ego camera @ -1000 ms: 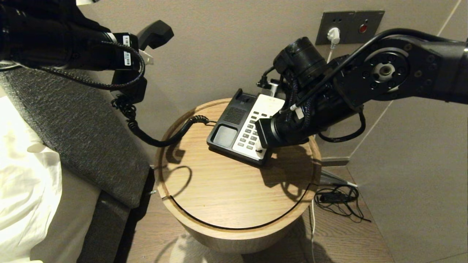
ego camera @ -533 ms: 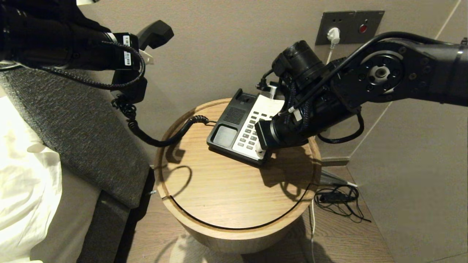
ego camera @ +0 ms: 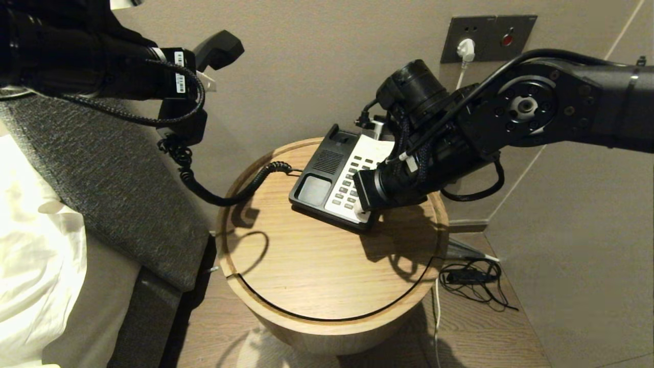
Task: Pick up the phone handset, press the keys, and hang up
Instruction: Dial the number
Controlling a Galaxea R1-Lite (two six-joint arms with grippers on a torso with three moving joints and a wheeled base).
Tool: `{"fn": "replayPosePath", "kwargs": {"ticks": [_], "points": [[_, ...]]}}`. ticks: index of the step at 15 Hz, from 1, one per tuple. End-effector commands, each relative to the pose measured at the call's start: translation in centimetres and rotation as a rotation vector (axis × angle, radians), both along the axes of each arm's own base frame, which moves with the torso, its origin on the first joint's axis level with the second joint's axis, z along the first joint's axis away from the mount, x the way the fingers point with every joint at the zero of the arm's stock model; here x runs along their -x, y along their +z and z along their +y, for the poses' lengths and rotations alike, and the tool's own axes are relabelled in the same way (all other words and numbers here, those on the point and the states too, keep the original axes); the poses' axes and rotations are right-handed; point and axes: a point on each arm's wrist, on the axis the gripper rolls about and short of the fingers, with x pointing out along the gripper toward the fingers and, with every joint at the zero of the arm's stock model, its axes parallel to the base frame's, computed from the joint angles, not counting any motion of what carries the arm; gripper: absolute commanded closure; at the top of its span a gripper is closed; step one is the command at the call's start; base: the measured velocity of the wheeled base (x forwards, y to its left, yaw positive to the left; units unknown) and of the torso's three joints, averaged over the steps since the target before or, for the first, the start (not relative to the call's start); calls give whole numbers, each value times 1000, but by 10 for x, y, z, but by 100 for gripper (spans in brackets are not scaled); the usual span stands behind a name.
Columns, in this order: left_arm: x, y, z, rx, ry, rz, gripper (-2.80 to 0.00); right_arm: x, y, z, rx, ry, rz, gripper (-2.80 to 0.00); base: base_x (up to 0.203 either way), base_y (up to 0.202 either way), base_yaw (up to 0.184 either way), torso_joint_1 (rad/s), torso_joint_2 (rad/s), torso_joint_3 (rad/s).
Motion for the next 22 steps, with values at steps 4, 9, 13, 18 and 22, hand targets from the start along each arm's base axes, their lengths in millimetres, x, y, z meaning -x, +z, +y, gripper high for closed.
{"fn": "replayPosePath", "kwargs": {"ticks": [4,9,13,18,22], "points": [[-1,-6,0,-5,4,21,0,-2,-4,1,13,-7,10,0,0,0,0,0,0,0],[-1,-5,0,-3,3,18,0,-2,-3,0,16,-21,1,0,0,0,0,0,0,0],[2,-2,1,-1,2,9,0,6,19,-5,-50,-16,-65,0,0,0,0,0,0,0],[5,0,1,-1,-1,-2,0,20,45,-23,-87,-41,-111,0,0,0,0,0,0,0],[-1,-10,-9,-15,-31,34,0,33,78,-75,-127,-161,-138,0,0,0,0,0,0,0]]}}
